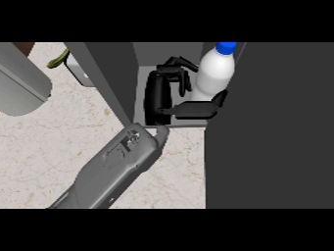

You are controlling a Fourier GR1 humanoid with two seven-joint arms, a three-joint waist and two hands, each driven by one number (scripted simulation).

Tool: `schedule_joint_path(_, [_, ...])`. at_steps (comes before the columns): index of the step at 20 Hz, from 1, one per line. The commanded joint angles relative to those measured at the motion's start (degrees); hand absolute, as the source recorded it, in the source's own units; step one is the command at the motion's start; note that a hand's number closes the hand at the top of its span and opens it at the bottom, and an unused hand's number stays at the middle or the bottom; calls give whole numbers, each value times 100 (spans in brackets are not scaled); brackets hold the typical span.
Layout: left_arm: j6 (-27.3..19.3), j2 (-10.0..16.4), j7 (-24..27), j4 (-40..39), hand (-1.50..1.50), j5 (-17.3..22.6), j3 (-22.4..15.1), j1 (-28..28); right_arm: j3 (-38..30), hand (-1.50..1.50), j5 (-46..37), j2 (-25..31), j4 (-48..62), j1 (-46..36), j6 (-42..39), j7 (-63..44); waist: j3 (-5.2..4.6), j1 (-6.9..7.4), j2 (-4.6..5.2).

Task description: Pick up the bottled water, place it into the cabinet and close the cabinet

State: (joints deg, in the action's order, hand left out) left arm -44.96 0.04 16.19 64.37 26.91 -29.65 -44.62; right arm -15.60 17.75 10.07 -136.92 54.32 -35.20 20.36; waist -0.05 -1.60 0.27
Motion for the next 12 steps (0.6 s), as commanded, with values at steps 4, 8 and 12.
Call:
schedule_joint_path(4, [303,61,44,-1117,150,-9,426,-459,-256,-150,974,21,-359,162,-131,-236,1,-7,-4])
schedule_joint_path(8, [473,-4,670,-1541,150,395,646,-387,-80,-150,926,45,-448,-49,-30,-461,-2,-23,21])
schedule_joint_path(12, [581,-4,1085,-2137,150,647,934,-584,-7,-150,812,-107,-207,-127,-101,-283,-1,-82,25])
